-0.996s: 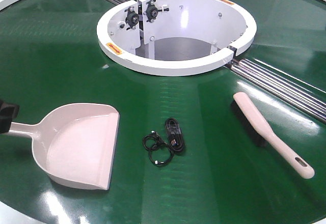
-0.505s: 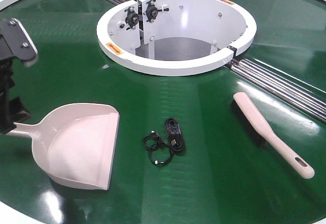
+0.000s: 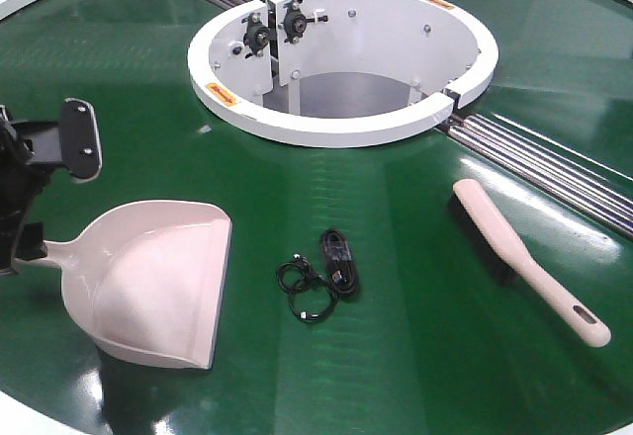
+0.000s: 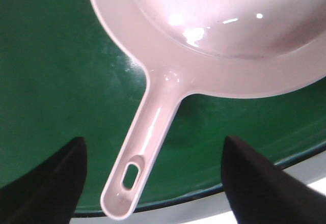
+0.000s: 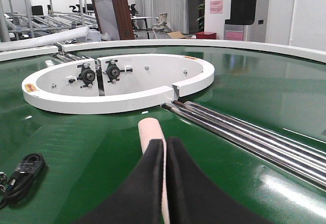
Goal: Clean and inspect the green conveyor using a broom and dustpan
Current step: 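Lower the left gripper onto the pink dustpan handle and grasp it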
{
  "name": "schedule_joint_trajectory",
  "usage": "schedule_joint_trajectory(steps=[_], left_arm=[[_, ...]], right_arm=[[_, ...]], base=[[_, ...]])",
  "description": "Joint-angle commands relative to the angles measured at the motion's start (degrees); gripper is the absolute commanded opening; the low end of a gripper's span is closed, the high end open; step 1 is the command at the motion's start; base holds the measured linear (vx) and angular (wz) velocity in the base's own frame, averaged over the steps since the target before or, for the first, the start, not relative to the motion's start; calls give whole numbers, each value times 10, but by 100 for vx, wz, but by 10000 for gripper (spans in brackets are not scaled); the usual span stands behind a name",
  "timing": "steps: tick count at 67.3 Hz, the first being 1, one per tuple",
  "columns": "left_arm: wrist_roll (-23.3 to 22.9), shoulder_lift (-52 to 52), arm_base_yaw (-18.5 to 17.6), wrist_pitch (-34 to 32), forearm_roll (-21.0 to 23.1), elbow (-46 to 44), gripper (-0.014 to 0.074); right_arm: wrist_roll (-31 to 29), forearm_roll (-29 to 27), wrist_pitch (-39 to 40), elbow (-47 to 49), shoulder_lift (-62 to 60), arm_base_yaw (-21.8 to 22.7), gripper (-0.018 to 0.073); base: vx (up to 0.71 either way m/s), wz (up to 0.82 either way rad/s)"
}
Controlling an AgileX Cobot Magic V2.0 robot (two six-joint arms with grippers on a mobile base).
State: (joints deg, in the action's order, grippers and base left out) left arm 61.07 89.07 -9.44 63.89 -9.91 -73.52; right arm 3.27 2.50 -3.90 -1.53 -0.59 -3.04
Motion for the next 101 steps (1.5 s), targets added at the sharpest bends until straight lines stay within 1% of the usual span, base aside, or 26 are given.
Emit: schedule_joint_trajectory(steps=[1, 8, 16, 24, 34, 42, 56, 58, 66, 69, 74, 88, 95, 101], left_arm=[[20, 0, 0, -9, -6, -18, 506], [29, 15, 0, -7, -15, -18, 506], [39, 28, 0, -4, -15, -18, 506], [50, 40, 0, -5, -31, -18, 506], [54, 48, 16, -11, -33, -18, 506], [78, 48, 25, -36, -30, -18, 506], [90, 52, 30, -70, -29, -18, 506], [95, 54, 30, -68, -28, -18, 506], [129, 63, 33, -63, 9, -18, 506], [145, 65, 33, -62, 15, -18, 506], [158, 70, 33, -64, 15, -18, 506], [159, 88, 40, -67, 11, -18, 506], [173, 95, 40, -70, 11, -18, 506], [174, 103, 40, -70, 13, -18, 501]], right_arm=[[-3, 1, 43, -12, -10, -1, -10], [-3, 1, 43, -12, -10, -1, -10], [-3, 1, 43, -12, -10, -1, -10], [-3, 1, 43, -12, -10, -1, -10], [-3, 1, 43, -12, -10, -1, -10], [-3, 1, 43, -12, -10, -1, -10], [-3, 1, 43, -12, -10, -1, -10], [-3, 1, 43, -12, -10, -1, -10], [-3, 1, 43, -12, -10, -1, -10], [-3, 1, 43, -12, -10, -1, -10], [-3, 1, 43, -12, -10, -1, -10], [-3, 1, 43, -12, -10, -1, -10], [-3, 1, 43, -12, -10, -1, -10], [-3, 1, 43, -12, -10, -1, -10]], base=[[0, 0], [0, 0], [0, 0], [0, 0], [0, 0], [0, 0], [0, 0], [0, 0], [0, 0], [0, 0], [0, 0], [0, 0], [0, 0], [0, 0]])
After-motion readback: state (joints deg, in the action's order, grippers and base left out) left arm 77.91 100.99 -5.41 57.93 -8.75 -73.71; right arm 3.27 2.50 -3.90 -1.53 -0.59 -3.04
